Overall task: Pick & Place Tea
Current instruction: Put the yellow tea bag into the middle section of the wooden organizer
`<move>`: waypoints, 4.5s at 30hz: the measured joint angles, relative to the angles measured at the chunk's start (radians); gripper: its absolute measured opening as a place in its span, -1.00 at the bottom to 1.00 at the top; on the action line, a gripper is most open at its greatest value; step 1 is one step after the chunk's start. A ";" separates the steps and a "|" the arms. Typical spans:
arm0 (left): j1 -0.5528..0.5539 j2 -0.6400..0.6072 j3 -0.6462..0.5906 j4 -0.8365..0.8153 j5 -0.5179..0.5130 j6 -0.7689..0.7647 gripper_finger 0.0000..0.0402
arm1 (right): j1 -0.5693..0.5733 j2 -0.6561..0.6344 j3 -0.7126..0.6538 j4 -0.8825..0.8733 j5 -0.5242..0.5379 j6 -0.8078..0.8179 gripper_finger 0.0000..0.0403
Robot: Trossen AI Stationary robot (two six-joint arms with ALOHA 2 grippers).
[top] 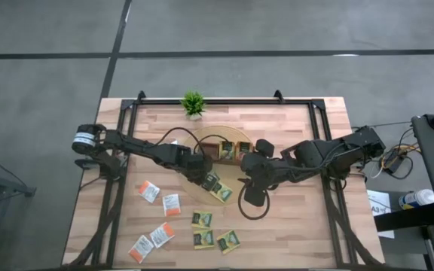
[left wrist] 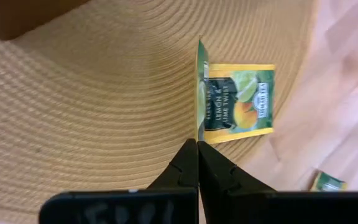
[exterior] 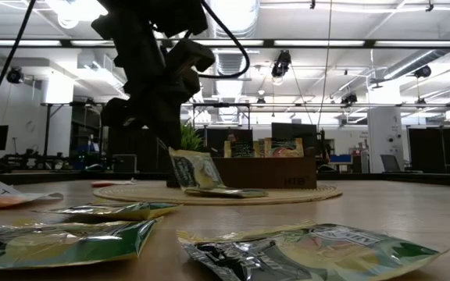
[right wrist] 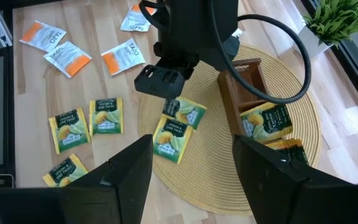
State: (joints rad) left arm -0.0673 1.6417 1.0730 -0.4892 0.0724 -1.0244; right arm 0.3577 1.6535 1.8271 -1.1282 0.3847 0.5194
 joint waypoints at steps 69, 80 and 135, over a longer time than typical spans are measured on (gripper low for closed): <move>-0.020 0.007 -0.056 0.068 0.020 0.076 -0.39 | 0.000 0.000 0.000 0.000 0.000 -0.003 0.09; -0.037 0.007 -0.003 0.070 0.003 0.090 -0.39 | 0.000 0.000 0.000 0.001 0.000 -0.003 0.09; -0.026 0.110 0.060 0.000 -0.033 0.222 -0.39 | -0.002 0.000 0.000 0.003 0.000 -0.003 0.09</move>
State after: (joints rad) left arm -0.0933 1.7515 1.1328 -0.4890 0.0389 -0.8025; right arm 0.3561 1.6535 1.8271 -1.1253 0.3847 0.5159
